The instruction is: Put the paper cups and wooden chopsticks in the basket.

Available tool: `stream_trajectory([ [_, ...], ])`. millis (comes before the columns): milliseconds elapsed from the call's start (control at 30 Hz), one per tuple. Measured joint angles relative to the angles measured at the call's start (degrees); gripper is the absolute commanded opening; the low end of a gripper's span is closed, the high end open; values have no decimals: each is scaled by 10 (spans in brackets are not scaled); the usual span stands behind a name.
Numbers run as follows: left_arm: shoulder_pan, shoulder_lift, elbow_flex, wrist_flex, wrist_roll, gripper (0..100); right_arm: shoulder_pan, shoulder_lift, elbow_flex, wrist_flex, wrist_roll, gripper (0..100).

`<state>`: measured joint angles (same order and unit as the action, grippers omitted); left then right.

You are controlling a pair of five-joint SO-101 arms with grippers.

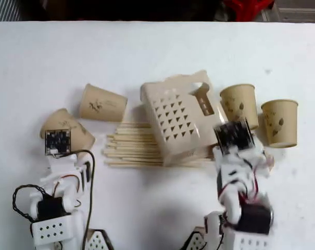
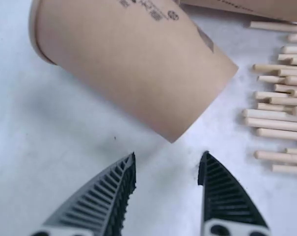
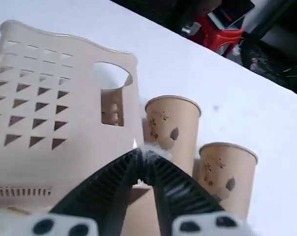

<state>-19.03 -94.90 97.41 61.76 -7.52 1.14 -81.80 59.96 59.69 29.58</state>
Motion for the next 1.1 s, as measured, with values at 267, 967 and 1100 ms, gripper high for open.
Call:
stream_trajectory([
  [267, -2, 0, 1, 0, -111, 212, -84, 413, -267, 4, 0, 154],
  [967, -2, -1, 2, 34, -337, 211, -69, 1065, -796, 125, 4, 188],
  [1100, -2, -1, 2, 34, -337, 211, -65, 1109, -837, 125, 4, 184],
])
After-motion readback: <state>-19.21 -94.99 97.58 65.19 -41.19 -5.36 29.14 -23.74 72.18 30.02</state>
